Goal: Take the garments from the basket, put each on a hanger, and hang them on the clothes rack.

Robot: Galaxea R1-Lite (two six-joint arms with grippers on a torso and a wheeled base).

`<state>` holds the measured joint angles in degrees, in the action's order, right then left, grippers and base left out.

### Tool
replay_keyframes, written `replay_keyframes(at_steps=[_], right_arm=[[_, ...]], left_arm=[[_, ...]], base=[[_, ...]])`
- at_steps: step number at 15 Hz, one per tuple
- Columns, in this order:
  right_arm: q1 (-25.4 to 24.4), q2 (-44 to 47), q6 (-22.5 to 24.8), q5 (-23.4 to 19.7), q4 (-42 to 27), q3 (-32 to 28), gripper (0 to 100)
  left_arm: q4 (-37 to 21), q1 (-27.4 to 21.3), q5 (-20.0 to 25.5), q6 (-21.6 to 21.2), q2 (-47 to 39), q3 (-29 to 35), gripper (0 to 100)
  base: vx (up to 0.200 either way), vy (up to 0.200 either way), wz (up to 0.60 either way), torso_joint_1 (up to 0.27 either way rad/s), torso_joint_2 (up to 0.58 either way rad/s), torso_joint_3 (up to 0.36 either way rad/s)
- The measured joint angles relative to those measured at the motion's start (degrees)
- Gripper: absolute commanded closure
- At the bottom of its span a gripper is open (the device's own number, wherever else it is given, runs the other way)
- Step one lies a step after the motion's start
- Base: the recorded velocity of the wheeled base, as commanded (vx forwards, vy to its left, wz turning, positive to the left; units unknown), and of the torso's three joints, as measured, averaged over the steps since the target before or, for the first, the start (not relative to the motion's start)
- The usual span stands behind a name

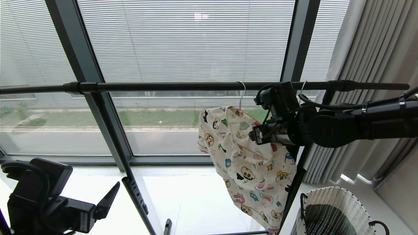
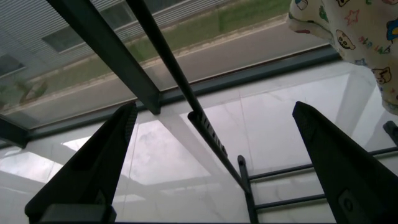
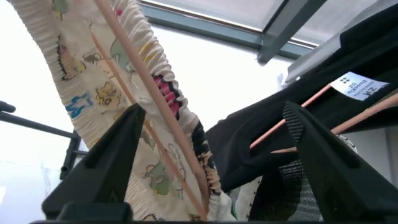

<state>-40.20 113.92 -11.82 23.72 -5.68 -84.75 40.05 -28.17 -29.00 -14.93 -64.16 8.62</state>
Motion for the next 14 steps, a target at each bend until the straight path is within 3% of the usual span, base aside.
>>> replay_keyframes(at_steps=[5, 8, 12, 14], right_arm=[[-3.43, -10.34, -2.0, -0.35, -9.14, 1.62, 0], [-5.94, -13.37, -2.51, -0.52, -10.33, 4.85, 0], [-7.31, -12.04, -12.64, -0.62, -9.48, 6.8, 0], [-8.87, -10.62, -13.93, -0.62, -9.42, 6.83, 0]], left_arm=[[0.0, 0.37, 0.0, 0.49, 3.24, -1.99, 0], [0.0, 1.3, 0.0, 0.82, 5.23, -3.5, 0], [0.0, 2.9, 0.0, 0.82, 6.12, -3.39, 0], [0.0, 2.99, 0.0, 0.87, 6.12, -3.11, 0]], base=[[0.0, 0.0, 0.0, 0.0, 0.0, 0.0], [0.0, 0.0, 0.0, 0.0, 0.0, 0.0], [0.0, 0.0, 0.0, 0.0, 0.0, 0.0], [0.0, 0.0, 0.0, 0.0, 0.0, 0.0]])
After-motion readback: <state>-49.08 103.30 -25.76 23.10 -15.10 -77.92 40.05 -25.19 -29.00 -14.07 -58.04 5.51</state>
